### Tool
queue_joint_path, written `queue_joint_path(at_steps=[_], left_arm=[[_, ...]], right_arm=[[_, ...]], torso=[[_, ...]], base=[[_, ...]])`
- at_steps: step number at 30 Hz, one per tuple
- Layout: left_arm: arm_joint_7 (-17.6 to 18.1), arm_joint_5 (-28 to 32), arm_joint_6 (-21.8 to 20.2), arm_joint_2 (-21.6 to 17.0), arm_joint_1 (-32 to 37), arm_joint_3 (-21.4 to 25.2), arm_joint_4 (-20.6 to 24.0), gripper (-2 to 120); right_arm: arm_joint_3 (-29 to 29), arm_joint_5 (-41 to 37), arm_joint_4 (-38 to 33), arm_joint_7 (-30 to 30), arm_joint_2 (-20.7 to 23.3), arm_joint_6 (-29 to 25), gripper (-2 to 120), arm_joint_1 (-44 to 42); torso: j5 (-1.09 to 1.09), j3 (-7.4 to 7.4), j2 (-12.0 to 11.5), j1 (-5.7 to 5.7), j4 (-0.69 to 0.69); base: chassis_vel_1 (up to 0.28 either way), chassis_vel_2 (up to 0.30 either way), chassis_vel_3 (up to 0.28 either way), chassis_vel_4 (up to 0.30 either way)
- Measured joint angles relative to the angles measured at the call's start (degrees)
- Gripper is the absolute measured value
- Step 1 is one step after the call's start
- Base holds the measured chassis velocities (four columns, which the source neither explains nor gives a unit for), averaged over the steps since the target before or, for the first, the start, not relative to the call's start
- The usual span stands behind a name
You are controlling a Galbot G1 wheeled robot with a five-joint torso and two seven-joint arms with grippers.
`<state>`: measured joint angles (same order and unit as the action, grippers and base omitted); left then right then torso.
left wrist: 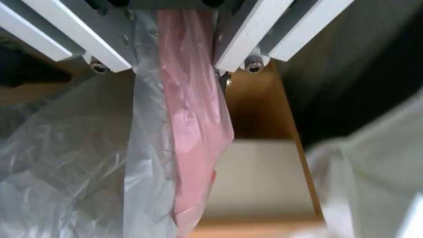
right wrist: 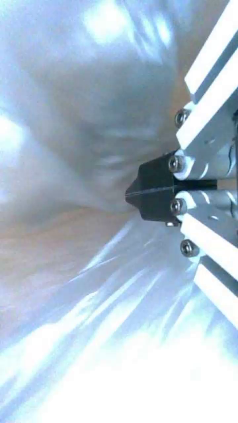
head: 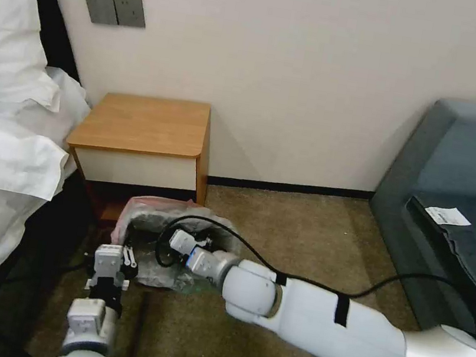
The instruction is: Pick up the garbage bag from the table and place it over the trash can.
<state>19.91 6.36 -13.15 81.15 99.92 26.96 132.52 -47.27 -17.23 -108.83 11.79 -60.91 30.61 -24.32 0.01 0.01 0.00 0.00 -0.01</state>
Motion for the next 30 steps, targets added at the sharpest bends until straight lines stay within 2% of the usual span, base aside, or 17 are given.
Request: queue_joint_path(at_steps=[3, 8, 11, 12, 14, 16, 17, 20, 23, 25, 26, 28, 30], left_arm=[[1.1, 5.3, -3.6, -0.2, -1.0, 0.4, -0.4, 3], [1.5, 10.3, -6.8, -0.1, -1.5, 0.3, -1.3, 3], [1.6, 16.3, -11.4, -0.1, -2.2, 0.3, -1.6, 3], [1.6, 16.3, -11.4, -0.1, -2.2, 0.3, -1.6, 3], [1.5, 20.1, -13.9, -0.2, -2.8, 0.5, -1.9, 3], [1.3, 24.9, -17.0, -0.3, -3.5, 0.7, -2.4, 3], [1.3, 24.9, -17.0, -0.3, -3.5, 0.7, -2.4, 3], [0.7, 28.1, -20.4, -0.1, -4.4, 0.7, -3.1, 3], [0.1, 28.6, -22.0, 0.1, -4.9, 0.7, -3.8, 3], [-1.0, 28.6, -23.1, 0.1, -5.4, 0.7, -5.4, 3], [-1.0, 28.6, -23.1, 0.1, -5.4, 0.7, -5.4, 3], [-2.6, 28.3, -23.5, -0.2, -5.5, 0.9, -6.9, 3], [-3.0, 28.0, -23.5, -0.2, -5.5, 0.9, -7.4, 3]], right_arm=[[3.6, -0.7, -5.8, 0.7, 2.8, -0.3, 0, -3.2], [8.0, -1.3, -10.0, 0.8, 6.0, -1.1, 0, -5.7], [14.6, -3.3, -14.3, 1.0, 8.6, -2.9, 0, -9.6], [14.6, -3.3, -14.3, 1.0, 8.6, -2.9, 0, -9.6], [17.9, -4.2, -15.9, 2.4, 9.2, -5.2, 0, -11.8], [21.6, -4.8, -17.3, 5.6, 8.8, -8.2, 0, -15.1], [21.6, -4.8, -17.3, 5.6, 8.8, -8.2, 0, -15.1], [25.7, -4.7, -17.6, 6.9, 7.2, -10.4, 0, -20.0], [27.7, -4.1, -17.3, 7.0, 5.8, -11.6, 8, -22.7], [30.7, -2.6, -16.6, 6.5, 3.5, -13.1, 18, -26.8], [30.7, -2.6, -16.6, 6.5, 3.5, -13.1, 18, -26.8], [32.8, -0.7, -16.4, 5.3, 1.6, -14.8, 30, -30.6], [33.3, -0.1, -16.4, 5.0, 0.9, -15.2, 32, -31.8]], torso=[[0.0, 0.0, 0.0, 0.0, 0.01], [-0.01, 0.0, 0.0, 0.0, 0.01], [0.0, 0.0, 0.0, 0.0, 0.0], [0.0, 0.0, 0.0, 0.0, 0.0], [-0.01, 0.0, 0.0, 0.0, 0.0], [-0.01, 0.0, 0.0, 0.0, 0.01], [-0.01, 0.0, 0.0, 0.0, 0.01], [0.0, 0.0, 0.0, 0.0, 0.0], [-0.01, 0.0, 0.0, 0.0, 0.01], [-0.01, 0.0, 0.0, 0.0, 0.02], [-0.01, 0.0, 0.0, 0.0, 0.02], [-0.01, 0.0, 0.0, 0.0, 0.01], [-0.01, 0.0, 0.0, 0.0, 0.02]], base=[[0.0, 0.0, 0.0, 0.0], [0.0, 0.0, 0.0, 0.0], [0.0, 0.0, 0.0, 0.0], [0.0, 0.0, 0.0, 0.0], [0.0, 0.0, 0.0, 0.0], [0.0, 0.0, 0.0, 0.0], [0.0, 0.0, 0.0, 0.0], [0.0, 0.0, 0.0, 0.0], [0.0, 0.0, 0.0, 0.0], [0.0, 0.0, 0.0, 0.0], [0.0, 0.0, 0.0, 0.0], [0.0, 0.0, 0.0, 0.0], [0.0, 0.0, 0.0, 0.0]])
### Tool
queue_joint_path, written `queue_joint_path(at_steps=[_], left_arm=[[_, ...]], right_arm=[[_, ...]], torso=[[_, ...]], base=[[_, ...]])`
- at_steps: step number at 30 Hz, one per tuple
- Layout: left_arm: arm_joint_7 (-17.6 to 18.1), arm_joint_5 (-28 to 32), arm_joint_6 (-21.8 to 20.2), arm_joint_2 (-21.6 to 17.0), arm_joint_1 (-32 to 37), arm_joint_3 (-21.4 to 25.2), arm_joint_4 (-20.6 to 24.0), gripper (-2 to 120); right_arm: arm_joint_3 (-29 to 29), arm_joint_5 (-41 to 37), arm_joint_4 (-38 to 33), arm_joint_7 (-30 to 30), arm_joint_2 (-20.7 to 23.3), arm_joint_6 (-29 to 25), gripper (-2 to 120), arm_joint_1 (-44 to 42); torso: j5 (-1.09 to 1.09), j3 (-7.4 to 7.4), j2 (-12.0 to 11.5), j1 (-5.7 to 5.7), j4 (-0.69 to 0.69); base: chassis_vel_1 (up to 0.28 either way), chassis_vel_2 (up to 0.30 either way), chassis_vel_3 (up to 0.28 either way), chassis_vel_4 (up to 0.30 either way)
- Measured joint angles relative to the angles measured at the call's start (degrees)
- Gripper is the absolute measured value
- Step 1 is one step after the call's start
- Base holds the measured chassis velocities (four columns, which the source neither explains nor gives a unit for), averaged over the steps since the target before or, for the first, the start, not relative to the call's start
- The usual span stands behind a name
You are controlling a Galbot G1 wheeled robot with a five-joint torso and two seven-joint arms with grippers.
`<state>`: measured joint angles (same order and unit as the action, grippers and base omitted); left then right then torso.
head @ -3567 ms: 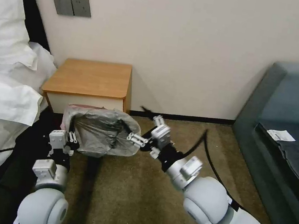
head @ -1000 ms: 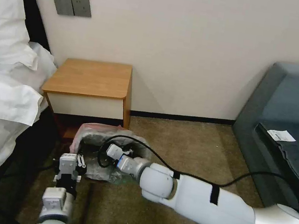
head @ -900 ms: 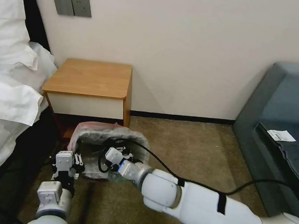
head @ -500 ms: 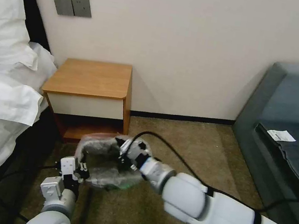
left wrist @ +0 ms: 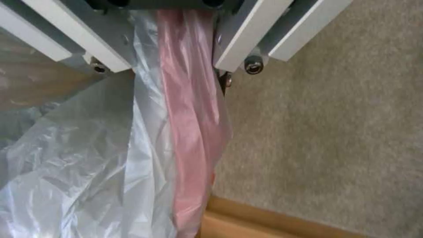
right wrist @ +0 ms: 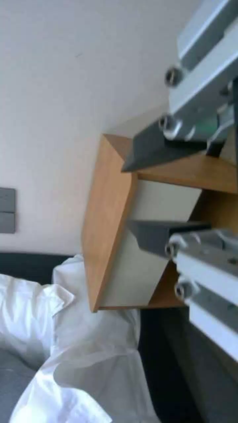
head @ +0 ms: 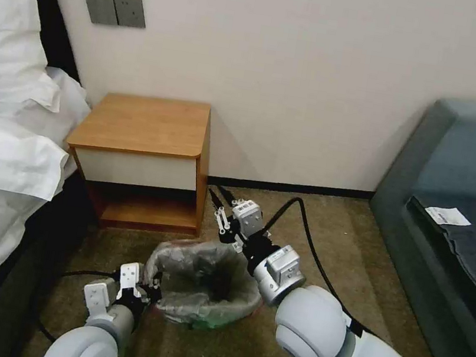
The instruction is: Pick up the garbage bag from the table and place it over the trash can.
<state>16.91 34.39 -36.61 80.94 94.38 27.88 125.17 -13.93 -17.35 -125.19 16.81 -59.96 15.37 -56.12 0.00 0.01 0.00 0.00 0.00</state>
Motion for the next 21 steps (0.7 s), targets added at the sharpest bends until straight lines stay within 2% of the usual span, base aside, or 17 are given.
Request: queue_joint_path(at_steps=[3, 4, 6, 10, 12, 13, 16, 17, 19, 20, 21], left_arm=[[-3.4, -1.7, 0.6, -0.1, -0.1, 0.1, -2.4, 3], [-3.4, -1.7, 0.6, -0.1, -0.1, 0.1, -2.4, 3], [-4.5, -2.5, 1.4, -0.1, -0.2, -0.1, -3.3, 3], [-5.2, -2.8, 1.8, -0.1, -0.3, -0.3, -3.6, 3], [-5.9, -3.5, 2.1, -0.2, -0.2, -0.3, -3.6, 3], [-5.9, -3.5, 2.1, -0.2, -0.2, -0.3, -3.6, 3], [-6.2, -3.5, 2.4, -0.3, -0.1, -0.3, -3.5, 13], [-6.2, -3.5, 2.4, -0.3, -0.1, -0.3, -3.5, 13], [-6.4, -3.6, 2.8, -0.3, 0.0, -0.2, -3.2, 24], [-6.4, -3.6, 2.8, -0.3, 0.0, -0.2, -3.2, 24], [-6.4, -3.6, 2.8, -0.3, 0.0, -0.2, -3.1, 28]], right_arm=[[2.0, 3.2, 0.1, -1.8, -2.7, -2.7, 48, -5.9], [2.0, 3.2, 0.1, -1.8, -2.7, -2.7, 48, -5.9], [3.1, 5.2, 0.4, -2.9, -3.9, -4.2, 59, -8.9], [3.8, 6.3, 0.6, -3.8, -4.4, -5.2, 67, -10.5], [4.2, 6.7, 0.5, -4.3, -4.7, -5.6, 81, -11.3], [4.2, 6.7, 0.5, -4.3, -4.7, -5.6, 81, -11.3], [4.3, 6.8, 0.5, -4.6, -4.9, -5.7, 94, -11.3], [4.3, 6.8, 0.5, -4.6, -4.9, -5.7, 94, -11.3], [4.3, 6.8, 0.5, -4.9, -5.0, -5.7, 100, -11.2], [4.3, 6.8, 0.5, -4.9, -5.0, -5.7, 100, -11.2], [4.3, 6.8, 0.5, -5.0, -5.0, -5.7, 100, -11.1]], torso=[[0.0, 0.0, 0.0, 0.0, 0.0], [0.0, 0.0, 0.0, 0.0, 0.0], [0.0, 0.0, 0.0, 0.0, 0.0], [0.0, 0.0, 0.0, 0.0, -0.01], [0.0, 0.0, 0.0, 0.0, -0.01], [0.0, 0.0, 0.0, 0.0, -0.01], [0.0, 0.0, 0.0, 0.0, 0.0], [0.0, 0.0, 0.0, 0.0, 0.0], [0.01, 0.0, 0.0, 0.0, 0.0], [0.01, 0.0, 0.0, 0.0, 0.0], [0.0, 0.0, 0.0, 0.0, 0.0]], base=[[0.0, 0.0, 0.0, 0.0], [0.0, 0.0, 0.0, 0.0], [0.0, 0.0, 0.0, 0.0], [0.0, 0.0, 0.0, 0.0], [0.0, 0.0, 0.0, 0.0], [0.0, 0.0, 0.0, 0.0], [0.0, 0.0, 0.0, 0.0], [0.0, 0.0, 0.0, 0.0], [0.0, 0.0, 0.0, 0.0], [0.0, 0.0, 0.0, 0.0], [0.0, 0.0, 0.0, 0.0]])
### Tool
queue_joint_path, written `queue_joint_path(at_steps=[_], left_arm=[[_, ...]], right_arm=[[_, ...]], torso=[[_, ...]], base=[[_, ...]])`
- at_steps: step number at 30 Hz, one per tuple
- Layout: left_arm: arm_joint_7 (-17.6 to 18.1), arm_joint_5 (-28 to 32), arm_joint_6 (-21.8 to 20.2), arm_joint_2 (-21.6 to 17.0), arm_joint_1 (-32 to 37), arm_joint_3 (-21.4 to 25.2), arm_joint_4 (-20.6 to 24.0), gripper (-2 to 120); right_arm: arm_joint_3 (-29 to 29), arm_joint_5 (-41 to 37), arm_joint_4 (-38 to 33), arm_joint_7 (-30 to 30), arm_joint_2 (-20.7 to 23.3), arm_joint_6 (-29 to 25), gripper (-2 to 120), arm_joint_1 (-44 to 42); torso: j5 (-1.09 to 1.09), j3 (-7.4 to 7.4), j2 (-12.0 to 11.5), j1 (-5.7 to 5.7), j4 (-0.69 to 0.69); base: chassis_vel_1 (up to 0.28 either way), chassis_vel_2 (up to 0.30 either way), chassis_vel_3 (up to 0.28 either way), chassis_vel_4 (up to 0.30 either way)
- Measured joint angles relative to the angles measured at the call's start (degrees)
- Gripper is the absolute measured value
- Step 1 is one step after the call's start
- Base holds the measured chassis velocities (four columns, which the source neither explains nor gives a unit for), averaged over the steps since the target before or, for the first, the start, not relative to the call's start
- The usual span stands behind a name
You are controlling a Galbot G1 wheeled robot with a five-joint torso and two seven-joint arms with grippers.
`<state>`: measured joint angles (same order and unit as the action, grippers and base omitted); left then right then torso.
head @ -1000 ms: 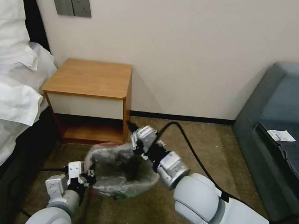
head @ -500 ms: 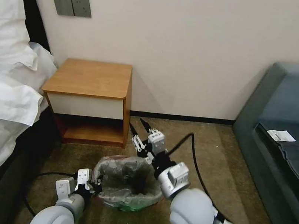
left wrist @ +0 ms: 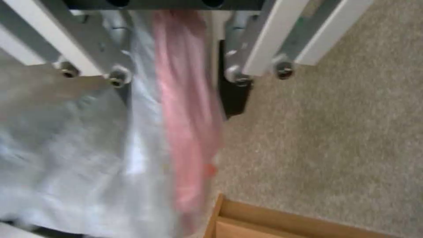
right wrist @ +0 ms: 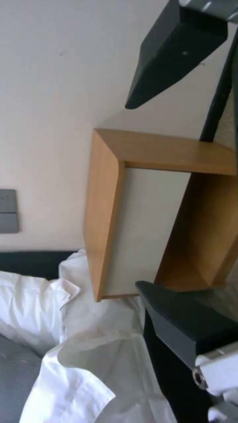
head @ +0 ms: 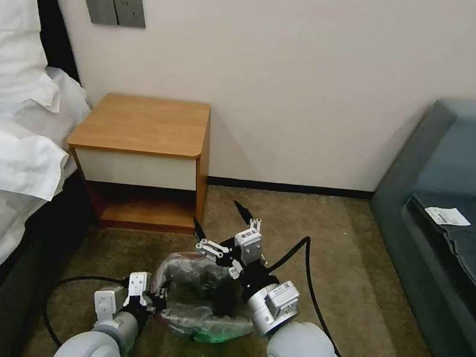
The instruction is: Pick up the garbage bag from the table and place it over the trash can.
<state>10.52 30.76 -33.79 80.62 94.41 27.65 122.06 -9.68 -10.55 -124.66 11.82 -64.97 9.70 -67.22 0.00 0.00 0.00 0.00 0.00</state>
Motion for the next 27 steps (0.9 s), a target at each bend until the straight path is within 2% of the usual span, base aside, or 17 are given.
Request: queue_joint_path(at_steps=[1, 3, 5, 9, 12, 14, 15, 17, 18, 20, 21, 22, 23, 24, 25, 27], left_arm=[[0.0, 0.0, 0.1, 0.0, 0.0, 0.0, 0.2, 35], [-0.1, 0.0, 0.2, 0.0, 0.1, 0.0, 0.3, 36], [-0.1, -0.1, 0.4, 0.0, 0.2, 0.0, 0.6, 50], [-0.1, -0.1, 0.7, 0.0, 0.3, 0.0, 0.7, 58], [-0.1, -0.4, 1.2, 0.1, 0.5, 0.0, 1.0, 75], [-0.1, -0.7, 1.6, 0.1, 0.6, 0.0, 1.0, 79], [-0.2, -1.0, 1.9, 0.1, 0.6, 0.0, 1.0, 80], [-1.0, -2.9, 5.2, 0.1, 0.8, 0.1, 1.0, 93], [-1.0, -2.9, 5.2, 0.1, 0.8, 0.1, 1.0, 93], [-1.5, -4.7, 10.2, 0.1, 0.9, 0.4, 0.5, 99], [-1.5, -4.7, 10.2, 0.1, 0.9, 0.4, 0.5, 99], [-1.8, -5.4, 12.8, 0.1, 0.8, 0.5, 0.1, 99], [-2.7, -7.2, 20.3, -0.1, 0.4, 0.8, -1.2, 100], [-3.3, -8.7, 26.0, -0.2, -0.2, 1.0, -2.8, 100], [-3.3, -8.7, 26.0, -0.2, -0.2, 1.0, -2.8, 100], [-4.5, -11.7, 36.3, -0.7, -1.8, 1.4, -5.8, 100]], right_arm=[[-0.1, 0.0, 0.1, 0.0, 0.0, 0.0, 100, 0.2], [-0.1, 0.0, 0.1, 0.0, 0.0, 0.0, 100, 0.3], [-0.1, -0.1, 0.3, -0.2, -0.1, -0.1, 100, 0.5], [-0.2, -0.1, 0.4, -0.3, -0.1, -0.2, 100, 0.5], [-0.2, -0.2, 0.5, -0.4, -0.4, -0.4, 100, 0.7], [-0.2, -0.2, 0.7, -0.4, -0.6, -0.6, 100, 0.7], [-0.2, -0.2, 0.8, -0.3, -0.6, -0.6, 100, 0.7], [0.1, 0.1, 2.4, 2.3, -1.8, -1.8, 100, 0.8], [0.1, 0.1, 2.4, 2.3, -1.8, -1.8, 100, 0.8], [1.3, 2.1, 4.9, 5.9, -3.6, -3.0, 100, 0.6], [1.3, 2.1, 4.9, 5.9, -3.6, -3.0, 100, 0.6], [2.0, 3.7, 5.9, 6.9, -4.3, -3.9, 100, 0.3], [4.5, 8.3, 8.5, 8.0, -5.9, -6.6, 100, -0.8], [6.2, 10.9, 10.0, 8.5, -7.0, -8.0, 100, -1.9], [6.2, 10.9, 10.0, 8.5, -7.0, -8.0, 100, -1.9], [9.9, 15.5, 12.7, 9.8, -9.5, -11.3, 100, -4.6]], torso=[[0.0, 0.0, 0.0, 0.0, 0.0], [0.0, 0.0, 0.0, 0.0, 0.0], [0.0, 0.0, 0.0, 0.0, 0.0], [0.0, 0.0, 0.0, 0.0, 0.0], [0.0, 0.0, 0.0, 0.0, 0.0], [-0.01, 0.0, 0.0, 0.0, 0.0], [-0.01, 0.0, 0.0, 0.0, 0.0], [-0.01, 0.0, 0.0, 0.0, 0.0], [-0.01, 0.0, 0.0, 0.0, 0.0], [0.0, 0.0, 0.0, 0.0, 0.01], [0.0, 0.0, 0.0, 0.0, 0.01], [0.0, -0.01, 0.0, 0.0, 0.0], [-0.01, 0.0, 0.0, 0.0, 0.01], [0.01, -0.01, 0.0, 0.0, 0.0], [0.01, -0.01, 0.0, 0.0, 0.0], [-0.01, -0.01, 0.0, 0.0, 0.0]], base=[[0.0, 0.0, 0.0, 0.0], [0.0, 0.0, 0.0, 0.0], [0.0, 0.0, 0.0, 0.0], [0.0, 0.0, 0.0, 0.0], [0.0, 0.0, 0.0, 0.0], [0.0, 0.0, 0.0, 0.0], [0.0, 0.0, 0.0, 0.0], [0.0, 0.0, 0.0, 0.0], [0.0, 0.0, 0.0, 0.0], [0.0, 0.0, 0.0, 0.0], [0.0, 0.0, 0.0, 0.0], [0.0, 0.0, 0.0, 0.0], [0.0, 0.0, 0.0, 0.0], [0.0, 0.0, 0.0, 0.0], [0.0, 0.0, 0.0, 0.0], [0.0, 0.0, 0.0, 0.0]])
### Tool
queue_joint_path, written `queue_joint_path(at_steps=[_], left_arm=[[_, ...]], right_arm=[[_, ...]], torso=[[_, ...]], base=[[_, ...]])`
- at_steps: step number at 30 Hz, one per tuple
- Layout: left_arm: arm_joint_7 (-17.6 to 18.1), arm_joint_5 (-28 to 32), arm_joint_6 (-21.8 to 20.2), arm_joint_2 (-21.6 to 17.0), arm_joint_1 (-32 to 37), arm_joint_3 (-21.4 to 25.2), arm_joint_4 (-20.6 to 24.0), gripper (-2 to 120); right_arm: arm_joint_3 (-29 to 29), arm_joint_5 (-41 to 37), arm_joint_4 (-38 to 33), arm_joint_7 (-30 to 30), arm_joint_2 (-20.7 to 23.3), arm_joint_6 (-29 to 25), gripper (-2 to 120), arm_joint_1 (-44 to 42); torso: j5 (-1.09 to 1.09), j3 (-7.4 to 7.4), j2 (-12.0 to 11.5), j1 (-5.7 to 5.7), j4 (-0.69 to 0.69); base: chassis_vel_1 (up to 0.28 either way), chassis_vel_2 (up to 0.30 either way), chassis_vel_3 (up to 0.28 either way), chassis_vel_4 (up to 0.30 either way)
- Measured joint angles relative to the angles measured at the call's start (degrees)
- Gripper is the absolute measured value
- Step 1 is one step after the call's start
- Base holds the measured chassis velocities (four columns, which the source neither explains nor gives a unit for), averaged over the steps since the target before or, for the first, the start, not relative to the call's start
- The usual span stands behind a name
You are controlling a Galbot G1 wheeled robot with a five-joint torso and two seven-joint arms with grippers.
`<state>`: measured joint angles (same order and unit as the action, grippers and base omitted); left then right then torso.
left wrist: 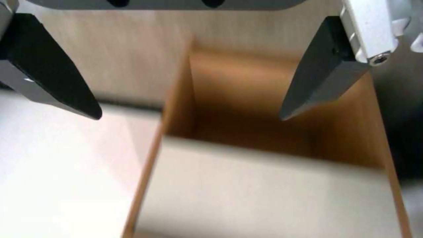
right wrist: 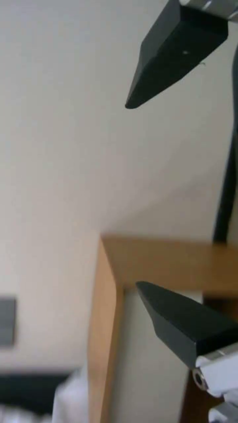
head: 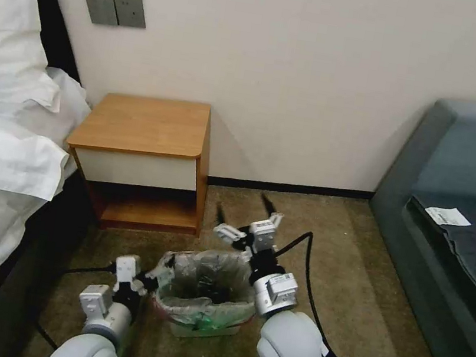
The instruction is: Pick up the garbage bag from the table and place it over the trash can.
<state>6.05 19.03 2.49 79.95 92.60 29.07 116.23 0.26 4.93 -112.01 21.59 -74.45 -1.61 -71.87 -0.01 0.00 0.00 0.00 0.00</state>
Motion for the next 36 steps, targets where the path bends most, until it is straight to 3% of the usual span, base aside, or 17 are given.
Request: queue_joint_path(at_steps=[1, 4, 5, 9, 12, 21, 36], left_arm=[[0.0, 0.0, 0.0, 0.0, 0.0, 0.0, 0.0, 100], [-0.3, -3.9, 8.1, -0.7, -2.5, 0.4, -3.5, 100], [-0.3, -3.9, 8.1, -0.7, -2.5, 0.4, -3.5, 100], [1.4, -9.9, 15.9, -1.0, -6.3, 0.6, -9.3, 95], [1.4, -9.8, 17.6, -1.0, -7.5, 0.5, -12.0, 95], [-0.7, -6.3, 18.5, -0.5, -7.4, 0.1, -14.1, 88], [-0.8, -6.0, 17.9, -0.4, -7.2, 0.1, -13.7, 88]], right_arm=[[0.0, 0.0, 0.0, 0.0, 0.0, 0.0, 100, 0.0], [3.9, 3.2, 2.9, 1.7, -2.8, -3.3, 100, -3.1], [3.9, 3.2, 2.9, 1.7, -2.8, -3.3, 100, -3.1], [8.7, 5.7, 7.7, 1.5, -7.3, -9.0, 100, -6.5], [10.1, 6.6, 9.0, 0.4, -8.8, -11.4, 100, -8.0], [13.0, 5.9, 9.1, -7.6, -8.9, -15.2, 100, -9.5], [13.0, 5.5, 8.7, -8.1, -8.7, -15.1, 100, -9.3]], torso=[[0.0, 0.0, 0.0, 0.0, 0.0], [0.0, 0.0, 0.0, 0.0, -0.01], [0.0, 0.0, 0.0, 0.0, -0.01], [0.02, 0.0, 0.0, 0.0, -0.01], [-0.01, 0.0, 0.0, 0.0, -0.01], [0.0, 0.0, 0.0, 0.0, 0.0], [0.01, 0.0, 0.0, 0.0, 0.0]], base=[[0.0, 0.0, 0.0, 0.0], [0.0, 0.0, 0.0, 0.0], [0.0, 0.0, 0.0, 0.0], [0.0, 0.0, 0.0, 0.0], [0.0, 0.0, 0.0, 0.0], [0.0, 0.0, 0.0, 0.0], [0.0, 0.0, 0.0, 0.0]])
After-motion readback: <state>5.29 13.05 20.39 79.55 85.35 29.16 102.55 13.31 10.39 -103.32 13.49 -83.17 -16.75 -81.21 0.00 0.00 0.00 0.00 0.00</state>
